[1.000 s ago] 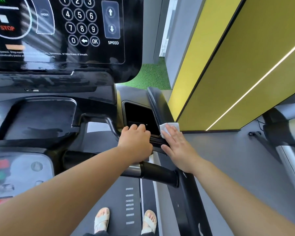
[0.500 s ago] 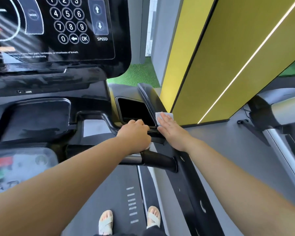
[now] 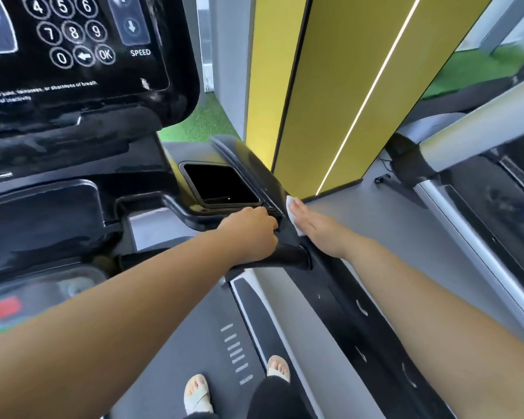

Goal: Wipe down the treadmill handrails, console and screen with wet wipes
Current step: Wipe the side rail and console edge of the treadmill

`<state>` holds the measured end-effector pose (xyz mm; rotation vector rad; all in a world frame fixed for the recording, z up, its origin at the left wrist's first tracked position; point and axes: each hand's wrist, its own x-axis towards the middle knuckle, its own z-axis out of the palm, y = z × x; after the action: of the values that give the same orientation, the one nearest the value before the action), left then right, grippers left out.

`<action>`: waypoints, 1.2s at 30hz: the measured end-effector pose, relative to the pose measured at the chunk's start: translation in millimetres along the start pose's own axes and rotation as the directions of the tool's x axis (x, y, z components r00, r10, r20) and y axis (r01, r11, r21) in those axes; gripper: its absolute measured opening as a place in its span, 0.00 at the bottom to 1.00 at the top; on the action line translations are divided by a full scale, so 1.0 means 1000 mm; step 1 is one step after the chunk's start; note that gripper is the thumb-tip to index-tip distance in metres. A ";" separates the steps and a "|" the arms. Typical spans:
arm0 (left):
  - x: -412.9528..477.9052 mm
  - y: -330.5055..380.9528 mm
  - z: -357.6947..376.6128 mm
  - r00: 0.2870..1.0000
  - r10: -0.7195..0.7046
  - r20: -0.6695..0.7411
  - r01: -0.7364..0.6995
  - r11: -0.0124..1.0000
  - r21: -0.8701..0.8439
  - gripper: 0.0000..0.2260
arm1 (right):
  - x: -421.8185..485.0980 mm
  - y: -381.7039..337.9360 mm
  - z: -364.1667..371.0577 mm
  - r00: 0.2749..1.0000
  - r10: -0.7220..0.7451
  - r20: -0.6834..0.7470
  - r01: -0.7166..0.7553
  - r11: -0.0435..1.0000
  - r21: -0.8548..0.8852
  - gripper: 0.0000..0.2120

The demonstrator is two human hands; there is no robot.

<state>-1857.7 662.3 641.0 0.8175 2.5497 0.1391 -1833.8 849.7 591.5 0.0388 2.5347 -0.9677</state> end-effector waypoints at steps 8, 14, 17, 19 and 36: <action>-0.007 0.032 0.021 0.994 -0.030 -0.102 0.050 0.978 0.204 0.14 | -0.057 0.031 0.008 0.989 -0.063 -0.137 0.059 0.998 -0.033 0.20; -0.005 0.050 0.037 0.983 -0.027 -0.183 0.102 0.906 0.410 0.12 | -0.043 0.017 0.014 0.931 -0.077 -0.358 0.028 0.990 -0.138 0.22; -0.005 0.050 0.039 0.974 -0.045 -0.224 0.135 0.903 0.407 0.12 | -0.029 0.013 0.026 0.877 -0.134 -0.462 0.068 0.985 -0.158 0.17; -0.004 0.050 0.040 0.965 -0.049 -0.257 0.155 0.899 0.410 0.12 | -0.024 0.019 0.025 0.864 -0.162 -0.476 0.076 0.978 -0.195 0.14; -0.006 0.048 0.046 0.949 0.051 -0.311 0.103 0.883 0.458 0.15 | -0.028 0.012 -0.007 0.917 -0.334 -0.217 0.247 0.904 -0.349 0.14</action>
<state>-1807.2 696.4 613.6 1.0005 2.9493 -0.4115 -1809.4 866.6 600.2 -0.3380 2.9855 -0.6826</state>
